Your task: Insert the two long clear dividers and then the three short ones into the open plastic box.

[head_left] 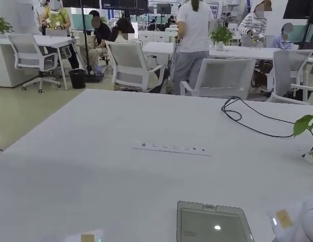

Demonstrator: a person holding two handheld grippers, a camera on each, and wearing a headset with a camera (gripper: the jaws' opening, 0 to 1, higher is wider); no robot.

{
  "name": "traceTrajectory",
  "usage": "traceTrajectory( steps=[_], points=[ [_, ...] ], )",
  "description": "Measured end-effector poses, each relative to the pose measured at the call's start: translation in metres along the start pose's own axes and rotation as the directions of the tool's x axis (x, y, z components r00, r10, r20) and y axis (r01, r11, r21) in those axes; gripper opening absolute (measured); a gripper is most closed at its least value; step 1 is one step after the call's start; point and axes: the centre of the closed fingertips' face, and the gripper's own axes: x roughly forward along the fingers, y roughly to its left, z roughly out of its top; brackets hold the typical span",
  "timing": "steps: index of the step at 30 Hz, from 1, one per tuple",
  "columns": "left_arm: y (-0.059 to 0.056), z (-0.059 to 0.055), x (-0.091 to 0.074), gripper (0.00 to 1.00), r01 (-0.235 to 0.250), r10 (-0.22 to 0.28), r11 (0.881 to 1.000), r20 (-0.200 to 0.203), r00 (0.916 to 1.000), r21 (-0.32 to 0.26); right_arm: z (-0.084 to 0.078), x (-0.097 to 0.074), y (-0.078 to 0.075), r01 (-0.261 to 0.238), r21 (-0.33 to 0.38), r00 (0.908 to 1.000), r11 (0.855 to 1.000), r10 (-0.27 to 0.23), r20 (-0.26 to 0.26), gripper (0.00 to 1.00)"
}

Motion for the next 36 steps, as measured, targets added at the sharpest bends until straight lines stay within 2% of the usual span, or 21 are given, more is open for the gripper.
traceTrajectory(
  steps=[9,15,23,28,31,36],
  points=[
    [0.006,-0.003,-0.009,0.88,-0.024,0.024,1.000,-0.012,0.9997,0.002,-0.005,-0.025,0.002,0.052,0.079,0.9953,0.996,-0.058,0.078,0.17],
    [0.008,-0.003,-0.012,0.92,-0.035,0.035,0.999,-0.014,0.9993,0.007,-0.017,-0.040,0.010,0.089,0.133,0.9879,0.987,-0.104,0.115,0.24],
    [0.007,-0.004,-0.011,0.99,-0.037,0.037,0.999,-0.015,0.9992,0.009,-0.030,-0.053,0.022,0.119,0.243,0.9638,0.963,-0.171,0.205,0.40],
    [0.006,-0.007,-0.010,1.00,-0.035,0.035,0.999,-0.020,0.9992,0.003,-0.042,-0.054,0.030,0.144,0.287,0.9510,0.947,-0.213,0.225,0.55],
    [0.005,-0.010,-0.009,1.00,-0.033,0.033,0.999,-0.029,0.9990,0.004,-0.049,-0.052,0.034,0.158,0.318,0.9385,0.935,-0.242,0.246,0.64],
    [0.005,-0.012,-0.008,1.00,-0.033,0.033,0.999,-0.033,0.9989,0.004,-0.059,-0.049,0.041,0.161,0.357,0.9257,0.920,-0.266,0.269,0.78]
  ],
)
